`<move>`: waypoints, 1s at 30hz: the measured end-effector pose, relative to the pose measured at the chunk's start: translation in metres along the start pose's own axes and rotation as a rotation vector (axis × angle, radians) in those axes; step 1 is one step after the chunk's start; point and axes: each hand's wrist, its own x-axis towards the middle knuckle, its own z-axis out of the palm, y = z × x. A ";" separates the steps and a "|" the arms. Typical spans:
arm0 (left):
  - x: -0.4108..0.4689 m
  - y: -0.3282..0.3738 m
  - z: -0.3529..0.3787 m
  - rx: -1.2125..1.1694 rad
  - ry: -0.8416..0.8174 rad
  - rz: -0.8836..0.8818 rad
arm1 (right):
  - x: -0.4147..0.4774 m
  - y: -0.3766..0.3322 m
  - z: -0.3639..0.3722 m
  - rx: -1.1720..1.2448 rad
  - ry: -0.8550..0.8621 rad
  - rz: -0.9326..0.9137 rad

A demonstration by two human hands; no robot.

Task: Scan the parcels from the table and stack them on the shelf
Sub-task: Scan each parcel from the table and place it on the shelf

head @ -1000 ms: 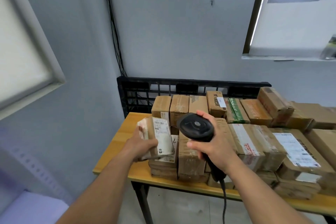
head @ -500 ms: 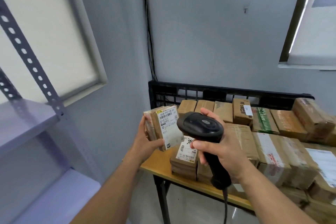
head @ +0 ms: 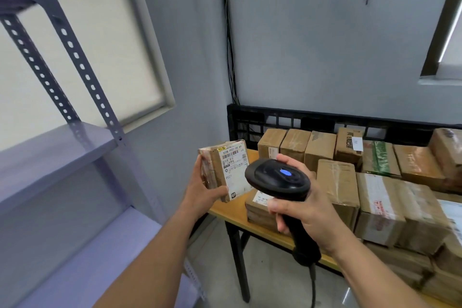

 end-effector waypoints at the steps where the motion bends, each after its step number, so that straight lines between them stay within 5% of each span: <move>1: -0.004 0.000 0.001 0.010 0.005 0.001 | -0.002 0.000 -0.001 0.008 -0.006 0.001; 17: -0.037 0.017 -0.033 0.054 0.165 0.030 | 0.000 -0.024 0.006 -0.030 -0.038 -0.090; 30: -0.029 0.011 -0.194 -0.070 0.452 0.092 | 0.084 -0.047 0.124 -0.042 -0.221 -0.181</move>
